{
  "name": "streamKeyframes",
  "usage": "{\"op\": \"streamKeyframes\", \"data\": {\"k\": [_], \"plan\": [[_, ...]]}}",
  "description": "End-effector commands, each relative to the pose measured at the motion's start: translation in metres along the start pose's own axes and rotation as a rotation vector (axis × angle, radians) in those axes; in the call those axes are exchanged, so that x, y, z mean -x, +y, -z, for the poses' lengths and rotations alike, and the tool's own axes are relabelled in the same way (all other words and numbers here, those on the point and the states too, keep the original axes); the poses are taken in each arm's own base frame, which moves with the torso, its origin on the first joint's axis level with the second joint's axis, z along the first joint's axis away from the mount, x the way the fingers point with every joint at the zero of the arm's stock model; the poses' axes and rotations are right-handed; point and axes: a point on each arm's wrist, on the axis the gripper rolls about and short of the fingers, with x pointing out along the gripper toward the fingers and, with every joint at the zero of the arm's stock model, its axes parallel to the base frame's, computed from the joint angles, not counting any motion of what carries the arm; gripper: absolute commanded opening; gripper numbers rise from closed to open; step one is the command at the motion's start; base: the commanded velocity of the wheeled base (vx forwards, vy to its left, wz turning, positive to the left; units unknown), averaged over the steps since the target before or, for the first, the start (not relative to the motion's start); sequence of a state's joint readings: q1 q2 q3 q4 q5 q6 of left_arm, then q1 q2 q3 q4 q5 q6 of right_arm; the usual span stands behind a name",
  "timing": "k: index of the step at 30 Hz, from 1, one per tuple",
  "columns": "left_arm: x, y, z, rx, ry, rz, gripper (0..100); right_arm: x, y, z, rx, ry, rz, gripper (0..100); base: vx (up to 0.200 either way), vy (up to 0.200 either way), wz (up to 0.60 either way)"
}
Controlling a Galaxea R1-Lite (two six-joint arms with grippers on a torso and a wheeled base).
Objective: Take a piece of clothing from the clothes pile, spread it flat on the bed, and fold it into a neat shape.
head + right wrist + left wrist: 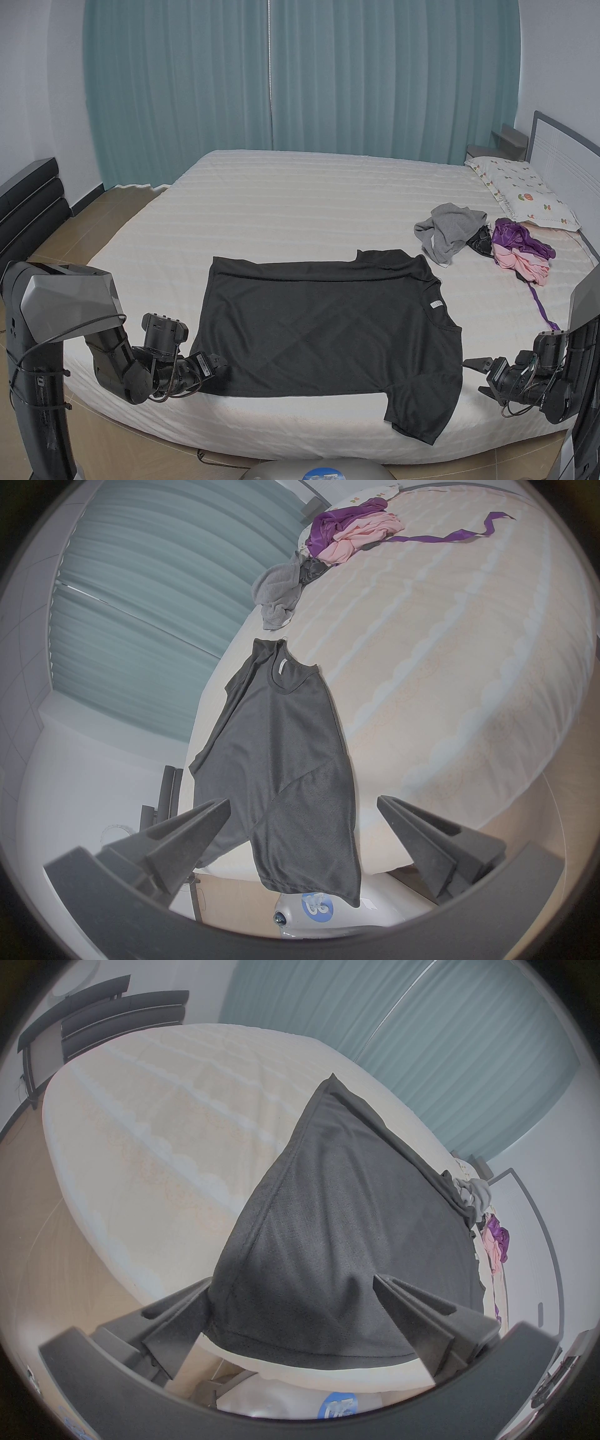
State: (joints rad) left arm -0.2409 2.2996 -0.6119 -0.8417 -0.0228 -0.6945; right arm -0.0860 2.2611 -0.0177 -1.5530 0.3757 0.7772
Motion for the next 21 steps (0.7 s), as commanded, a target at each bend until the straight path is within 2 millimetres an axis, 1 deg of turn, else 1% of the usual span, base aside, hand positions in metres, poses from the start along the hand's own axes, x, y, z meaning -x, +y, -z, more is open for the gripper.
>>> {"op": "streamKeyframes", "data": {"k": [1,8,18,19,21], "plan": [[-0.0048,0.0012,0.0034,-0.007,0.012,-0.011,100,0.0009,0.0006,-0.0001,0.003,-0.006,-0.006,100,0.000,0.000,0.00],[-0.0027,0.0085,0.0037,-0.006,0.031,-0.045,100,0.0010,0.0009,-0.0003,0.004,-0.007,-0.007,100,0.000,0.000,0.00],[-0.0055,0.0080,0.0049,-0.039,0.022,-0.075,100,0.0014,0.0015,-0.0007,0.007,-0.010,-0.010,100,0.000,0.000,0.00],[-0.0052,0.0078,0.0046,-0.039,0.021,-0.074,0,0.0015,0.0011,-0.0008,0.005,-0.010,-0.009,100,0.000,0.000,0.00],[-0.0048,0.0086,0.0032,-0.034,0.015,-0.076,0,0.0015,0.0011,-0.0008,0.005,-0.010,-0.009,100,0.000,0.000,0.00]]}}
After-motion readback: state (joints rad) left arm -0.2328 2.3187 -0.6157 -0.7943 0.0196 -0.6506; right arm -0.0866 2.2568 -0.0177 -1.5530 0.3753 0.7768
